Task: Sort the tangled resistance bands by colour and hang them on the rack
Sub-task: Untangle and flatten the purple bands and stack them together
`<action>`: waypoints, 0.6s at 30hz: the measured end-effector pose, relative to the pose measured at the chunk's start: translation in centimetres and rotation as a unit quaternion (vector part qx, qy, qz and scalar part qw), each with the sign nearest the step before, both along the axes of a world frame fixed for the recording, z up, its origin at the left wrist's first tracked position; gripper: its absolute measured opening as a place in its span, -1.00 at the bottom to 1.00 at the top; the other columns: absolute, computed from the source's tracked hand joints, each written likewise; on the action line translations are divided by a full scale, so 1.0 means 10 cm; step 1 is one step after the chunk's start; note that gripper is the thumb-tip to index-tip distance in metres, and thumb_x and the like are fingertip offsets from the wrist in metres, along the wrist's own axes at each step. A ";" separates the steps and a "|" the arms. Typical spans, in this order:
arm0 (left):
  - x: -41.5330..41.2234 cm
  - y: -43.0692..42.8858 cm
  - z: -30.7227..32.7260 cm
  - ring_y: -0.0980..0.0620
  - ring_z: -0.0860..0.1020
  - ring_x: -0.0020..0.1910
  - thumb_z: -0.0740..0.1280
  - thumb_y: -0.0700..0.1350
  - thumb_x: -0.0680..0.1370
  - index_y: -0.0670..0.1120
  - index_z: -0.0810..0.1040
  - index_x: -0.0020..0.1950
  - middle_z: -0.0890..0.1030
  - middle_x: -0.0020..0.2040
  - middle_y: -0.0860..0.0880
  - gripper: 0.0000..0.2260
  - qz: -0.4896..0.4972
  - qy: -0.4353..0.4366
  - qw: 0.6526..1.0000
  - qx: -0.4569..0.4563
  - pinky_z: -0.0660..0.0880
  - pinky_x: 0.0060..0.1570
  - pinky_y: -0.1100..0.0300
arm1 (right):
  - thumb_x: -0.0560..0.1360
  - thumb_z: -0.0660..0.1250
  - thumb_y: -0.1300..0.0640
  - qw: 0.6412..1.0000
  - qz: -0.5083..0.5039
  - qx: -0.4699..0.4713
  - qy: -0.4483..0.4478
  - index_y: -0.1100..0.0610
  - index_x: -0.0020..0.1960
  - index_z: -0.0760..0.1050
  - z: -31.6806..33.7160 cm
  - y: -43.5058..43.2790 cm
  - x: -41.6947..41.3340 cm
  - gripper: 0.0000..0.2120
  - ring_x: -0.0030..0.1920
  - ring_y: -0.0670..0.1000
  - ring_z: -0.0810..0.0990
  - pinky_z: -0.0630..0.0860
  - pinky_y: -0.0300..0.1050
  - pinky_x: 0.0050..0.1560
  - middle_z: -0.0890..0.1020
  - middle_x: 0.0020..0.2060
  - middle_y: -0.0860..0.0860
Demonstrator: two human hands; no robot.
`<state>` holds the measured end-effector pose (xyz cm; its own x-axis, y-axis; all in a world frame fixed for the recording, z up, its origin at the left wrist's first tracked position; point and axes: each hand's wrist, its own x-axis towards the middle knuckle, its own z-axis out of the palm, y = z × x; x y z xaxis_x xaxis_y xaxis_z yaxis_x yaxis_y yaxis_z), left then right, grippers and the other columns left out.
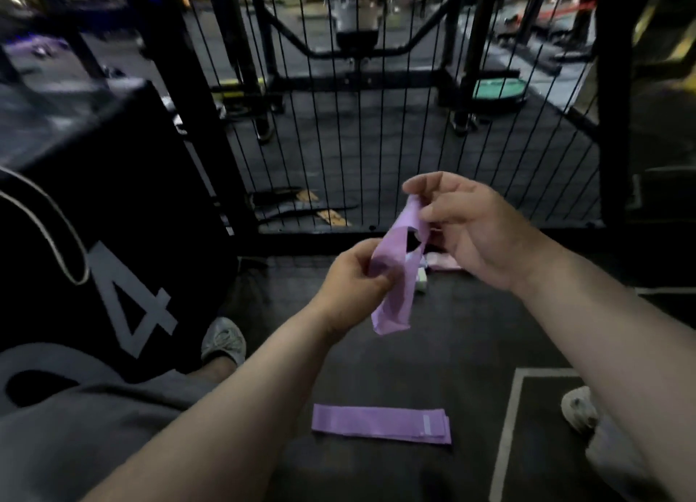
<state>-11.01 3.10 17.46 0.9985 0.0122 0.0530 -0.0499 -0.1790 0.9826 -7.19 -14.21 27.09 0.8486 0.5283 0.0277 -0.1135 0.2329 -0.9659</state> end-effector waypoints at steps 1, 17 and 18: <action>-0.07 0.00 0.08 0.02 0.63 -0.04 0.38 -0.31 0.56 -0.16 0.63 0.11 0.69 0.03 -0.17 -0.84 0.003 -0.006 1.000 0.008 0.58 0.13 -0.16 | 0.32 0.29 0.32 1.000 0.005 0.026 -0.005 0.14 0.09 0.55 0.11 -0.05 -0.07 -0.64 -0.20 0.01 0.56 0.50 -0.04 -0.09 0.58 -0.19 0.02; -0.68 -0.47 1.09 0.11 0.38 -0.62 0.24 -0.09 0.65 -0.07 0.54 -0.37 0.46 -0.53 0.00 -0.62 -0.016 0.041 0.987 -0.153 0.28 -0.57 0.34 | 0.45 0.48 0.25 0.940 -0.170 -0.254 -0.153 -0.08 0.12 0.59 -0.19 -0.83 -0.64 -0.68 0.05 -0.05 0.64 0.56 -0.18 0.07 0.67 0.01 -0.09; -0.68 -0.48 1.12 0.10 0.34 -0.63 0.26 -0.08 0.62 -0.12 0.49 -0.30 0.43 -0.54 -0.02 -0.70 -0.028 0.038 0.985 -0.165 0.24 -0.57 0.34 | 0.48 0.43 0.25 0.942 -0.173 -0.249 -0.146 -0.03 0.08 0.62 -0.17 -0.88 -0.64 -0.76 -0.01 -0.04 0.65 0.56 -0.17 0.03 0.70 -0.05 -0.07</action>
